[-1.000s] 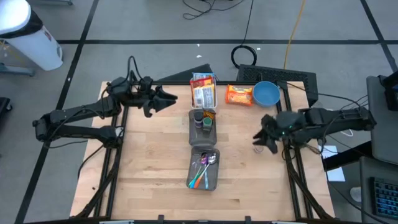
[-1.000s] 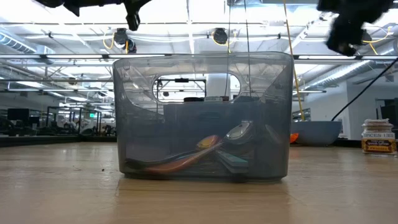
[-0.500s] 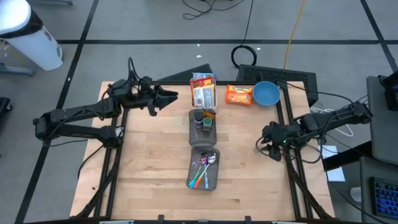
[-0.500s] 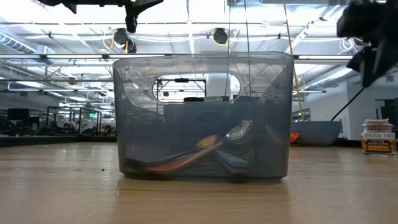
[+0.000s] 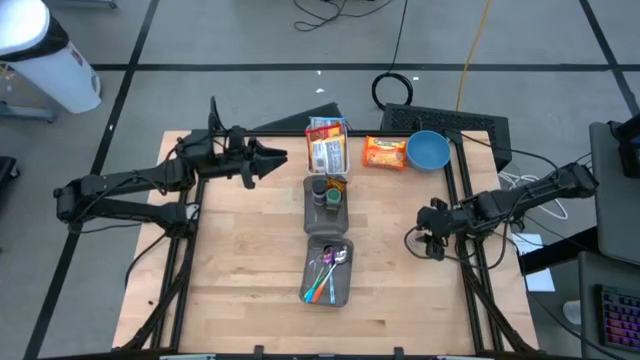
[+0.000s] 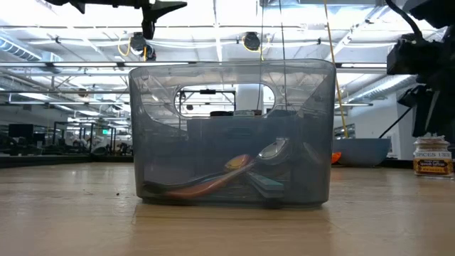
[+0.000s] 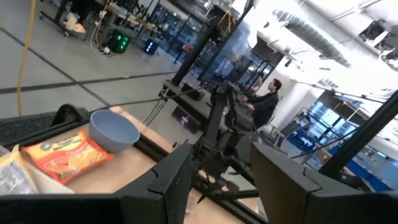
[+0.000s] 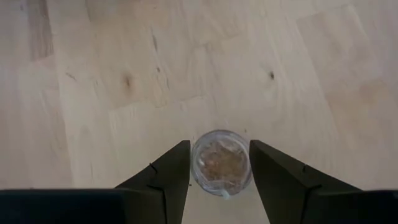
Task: Pick & Place Food Item
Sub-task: Put the brown seasoning bottle into the top black bin
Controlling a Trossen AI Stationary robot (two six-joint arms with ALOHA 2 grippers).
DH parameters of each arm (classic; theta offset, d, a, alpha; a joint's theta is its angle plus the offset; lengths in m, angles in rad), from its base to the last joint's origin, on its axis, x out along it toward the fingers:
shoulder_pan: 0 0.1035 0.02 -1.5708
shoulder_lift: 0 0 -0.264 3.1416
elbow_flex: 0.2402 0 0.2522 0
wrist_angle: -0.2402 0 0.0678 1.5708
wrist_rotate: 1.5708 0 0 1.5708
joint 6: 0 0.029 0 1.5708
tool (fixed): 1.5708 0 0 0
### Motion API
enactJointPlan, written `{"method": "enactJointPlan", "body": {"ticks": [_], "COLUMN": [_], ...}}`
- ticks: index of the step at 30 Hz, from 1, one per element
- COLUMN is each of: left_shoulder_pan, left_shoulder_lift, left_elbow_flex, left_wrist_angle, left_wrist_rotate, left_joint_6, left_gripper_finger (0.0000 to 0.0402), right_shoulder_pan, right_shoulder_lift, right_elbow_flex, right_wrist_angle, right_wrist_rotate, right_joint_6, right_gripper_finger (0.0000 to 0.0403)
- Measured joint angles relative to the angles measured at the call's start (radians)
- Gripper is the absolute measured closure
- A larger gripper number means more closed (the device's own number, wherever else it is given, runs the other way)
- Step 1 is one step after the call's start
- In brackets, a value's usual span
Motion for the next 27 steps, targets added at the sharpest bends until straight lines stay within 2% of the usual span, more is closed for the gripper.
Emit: {"method": "enactJointPlan", "body": {"ticks": [10, 14, 19, 27], "left_shoulder_pan": [0.0, 0.0, 0.0, -0.001], "left_shoulder_lift": [0.016, 0.039, 0.073, 0.091], "left_elbow_flex": [0.0, 0.0, 0.0, 0.0], "left_wrist_angle": [-0.022, -0.004, 0.022, 0.06], "left_wrist_rotate": [-0.001, 0.003, 0.04, 0.062], "left_joint_6": [0.02, 0.019, -0.001, -0.01], "left_gripper_finger": [0.0231, 0.0231, 0.0231, 0.0231], "right_shoulder_pan": [-0.004, -0.005, -0.004, -0.005], "right_shoulder_lift": [-0.017, -0.024, -0.024, -0.024], "right_elbow_flex": [0.0, 0.0, 0.0, 0.0], "right_wrist_angle": [0.045, 0.045, 0.045, -0.02], "right_wrist_rotate": [-0.005, -0.049, -0.083, -0.04], "right_joint_6": [0.103, 0.132, 0.165, 0.116], "right_gripper_finger": [0.0245, 0.0238, 0.0194, 0.0119]}}
